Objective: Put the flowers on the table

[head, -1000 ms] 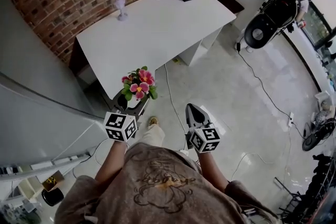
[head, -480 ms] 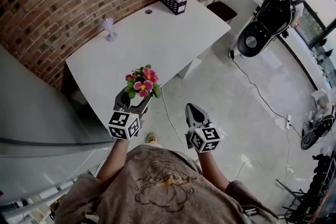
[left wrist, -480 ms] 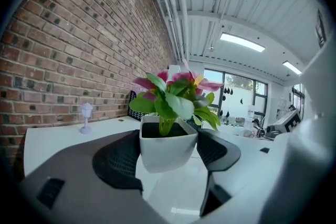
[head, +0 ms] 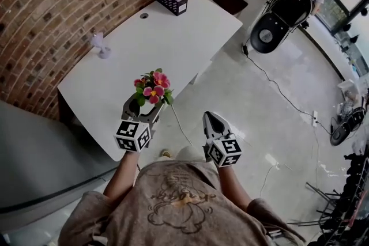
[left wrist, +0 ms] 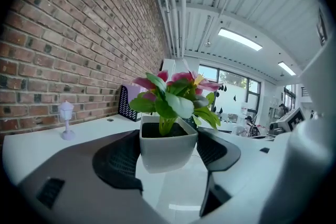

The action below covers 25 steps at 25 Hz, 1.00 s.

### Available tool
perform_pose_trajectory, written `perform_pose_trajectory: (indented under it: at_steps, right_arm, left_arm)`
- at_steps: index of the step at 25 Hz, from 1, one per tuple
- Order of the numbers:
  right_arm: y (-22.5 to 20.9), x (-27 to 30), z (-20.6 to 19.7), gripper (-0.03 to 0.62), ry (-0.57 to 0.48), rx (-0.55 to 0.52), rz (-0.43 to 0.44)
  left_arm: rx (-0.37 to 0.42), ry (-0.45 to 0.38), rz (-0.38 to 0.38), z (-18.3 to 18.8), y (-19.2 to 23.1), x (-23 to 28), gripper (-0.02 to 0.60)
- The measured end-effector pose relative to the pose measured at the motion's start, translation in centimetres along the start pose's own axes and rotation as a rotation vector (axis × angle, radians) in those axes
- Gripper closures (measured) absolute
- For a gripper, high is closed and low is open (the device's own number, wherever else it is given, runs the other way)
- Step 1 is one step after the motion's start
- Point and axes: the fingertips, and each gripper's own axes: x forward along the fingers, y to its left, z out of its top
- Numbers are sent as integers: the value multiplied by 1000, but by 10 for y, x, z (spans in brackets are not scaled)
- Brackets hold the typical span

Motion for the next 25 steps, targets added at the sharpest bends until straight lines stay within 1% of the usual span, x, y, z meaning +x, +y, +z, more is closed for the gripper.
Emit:
perform_pose_trajectory:
  at_steps: [3, 8, 14, 20, 25]
  right_arm:
    - [-20, 4, 6, 589, -4, 12, -24]
    - [-53, 20, 14, 589, 3, 8, -13]
    - [-96, 46, 34, 589, 16, 7, 5]
    - [-135, 73, 48, 589, 40, 15, 57]
    - [-157, 92, 44, 589, 66, 15, 88]
  left_arm:
    - [9, 3, -15, 3, -6, 23, 229]
    - [16, 13, -17, 8, -13, 62, 229]
    - [23, 20, 10, 18, -20, 109, 229]
    - [-6, 39, 54, 18, -22, 152, 229]
    - [-7, 41, 84, 21, -18, 175, 229]
